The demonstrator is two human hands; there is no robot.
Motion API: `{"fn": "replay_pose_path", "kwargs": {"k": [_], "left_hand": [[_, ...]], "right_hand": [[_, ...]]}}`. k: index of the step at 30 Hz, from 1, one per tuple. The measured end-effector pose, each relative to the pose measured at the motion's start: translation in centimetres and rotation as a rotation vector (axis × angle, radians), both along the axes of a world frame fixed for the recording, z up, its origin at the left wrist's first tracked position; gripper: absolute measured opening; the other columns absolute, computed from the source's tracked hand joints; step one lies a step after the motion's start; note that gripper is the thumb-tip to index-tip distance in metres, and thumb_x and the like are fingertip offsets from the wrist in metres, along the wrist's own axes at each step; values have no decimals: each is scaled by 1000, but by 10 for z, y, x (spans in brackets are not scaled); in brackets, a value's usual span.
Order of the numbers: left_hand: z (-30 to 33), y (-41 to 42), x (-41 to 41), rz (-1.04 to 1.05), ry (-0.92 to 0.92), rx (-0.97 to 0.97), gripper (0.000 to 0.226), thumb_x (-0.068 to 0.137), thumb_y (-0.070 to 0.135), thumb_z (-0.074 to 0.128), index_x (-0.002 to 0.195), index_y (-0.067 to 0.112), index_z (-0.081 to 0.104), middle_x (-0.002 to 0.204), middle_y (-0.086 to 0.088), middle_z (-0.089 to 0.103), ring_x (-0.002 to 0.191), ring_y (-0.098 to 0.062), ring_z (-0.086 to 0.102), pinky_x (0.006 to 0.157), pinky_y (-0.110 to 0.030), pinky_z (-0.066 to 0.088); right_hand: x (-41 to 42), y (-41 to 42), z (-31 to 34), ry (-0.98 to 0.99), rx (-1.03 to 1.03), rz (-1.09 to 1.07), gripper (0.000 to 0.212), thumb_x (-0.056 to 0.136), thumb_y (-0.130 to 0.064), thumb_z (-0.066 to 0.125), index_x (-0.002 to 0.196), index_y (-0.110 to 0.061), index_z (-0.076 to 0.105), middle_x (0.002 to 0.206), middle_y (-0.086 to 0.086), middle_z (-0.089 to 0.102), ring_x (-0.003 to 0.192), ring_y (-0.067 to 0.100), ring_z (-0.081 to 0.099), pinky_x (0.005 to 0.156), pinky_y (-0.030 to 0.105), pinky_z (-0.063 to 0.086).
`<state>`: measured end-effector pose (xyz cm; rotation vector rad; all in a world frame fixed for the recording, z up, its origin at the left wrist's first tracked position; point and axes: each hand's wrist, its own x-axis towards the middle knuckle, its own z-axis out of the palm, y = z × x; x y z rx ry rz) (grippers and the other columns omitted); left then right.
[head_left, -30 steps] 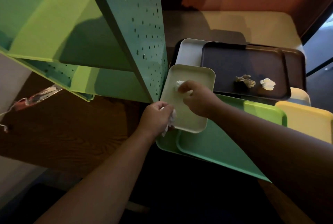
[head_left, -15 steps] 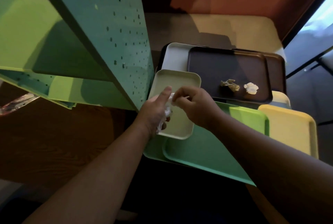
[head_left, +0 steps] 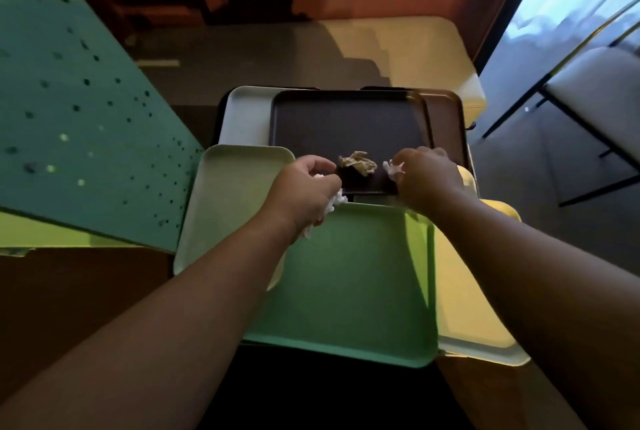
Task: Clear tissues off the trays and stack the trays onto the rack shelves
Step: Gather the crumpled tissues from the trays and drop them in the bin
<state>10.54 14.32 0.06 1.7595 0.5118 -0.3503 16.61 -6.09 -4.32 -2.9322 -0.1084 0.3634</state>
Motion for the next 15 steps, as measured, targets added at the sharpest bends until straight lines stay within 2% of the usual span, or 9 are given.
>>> {"fn": "replay_pose_path", "kwargs": {"k": [2, 3, 5, 7, 9, 11, 13, 15], "left_hand": [[-5, -9, 14, -21, -28, 85, 26, 82, 18, 71, 108, 18, 66, 89, -4, 68, 60, -13, 62, 49, -23, 53], [-9, -13, 21, -40, -45, 128, 34, 80, 22, 75, 112, 20, 65, 97, -3, 68, 70, -14, 67, 62, -29, 60], [-16, -18, 38, -115, -56, 269, 57, 76, 30, 80, 128, 22, 61, 115, -3, 67, 92, -19, 68, 84, -38, 59], [-19, -25, 54, -201, -46, 402, 74, 74, 38, 82, 140, 23, 52, 126, -5, 65, 106, -21, 65, 94, -39, 54], [-23, -32, 67, -280, -22, 487, 82, 72, 44, 82, 144, 23, 48, 130, -5, 64, 113, -22, 63, 97, -38, 52], [-27, -39, 75, -397, 16, 618, 74, 72, 50, 80, 137, 20, 56, 127, -5, 66, 112, -24, 63, 96, -37, 51], [-31, -45, 79, -514, 58, 737, 57, 75, 55, 75, 119, 19, 68, 110, -5, 71, 99, -25, 65, 89, -38, 55], [-32, -51, 82, -569, 70, 827, 49, 75, 59, 71, 106, 21, 71, 99, -3, 71, 91, -25, 65, 83, -38, 56]], "right_hand": [[0, -3, -4, -35, 6, 30, 25, 97, -26, 62, 121, -23, 66, 113, 7, 69, 106, 28, 57, 81, 43, 53], [0, -4, -5, -37, 8, 43, 24, 97, -28, 61, 120, -22, 66, 110, 6, 69, 105, 28, 58, 81, 43, 54], [1, -4, -7, -17, -5, 69, 20, 98, -28, 60, 116, -20, 66, 105, 6, 69, 100, 27, 59, 80, 44, 56], [1, -7, -7, -24, 82, 43, 17, 98, -24, 61, 112, -17, 69, 99, 5, 71, 91, 25, 62, 77, 45, 58], [-1, -13, -3, -52, 344, -93, 17, 99, -24, 60, 109, -16, 71, 95, 4, 71, 84, 22, 64, 74, 44, 58], [-5, -22, 5, -77, 582, -213, 19, 101, -25, 60, 114, -14, 69, 97, 2, 70, 86, 20, 65, 74, 40, 57], [-12, -31, 12, -90, 685, -234, 21, 101, -26, 61, 118, -15, 67, 98, -1, 69, 88, 16, 66, 77, 36, 57], [-20, -40, 16, -102, 743, -238, 19, 101, -27, 62, 116, -17, 67, 95, -5, 69, 88, 13, 66, 78, 37, 59]]}}
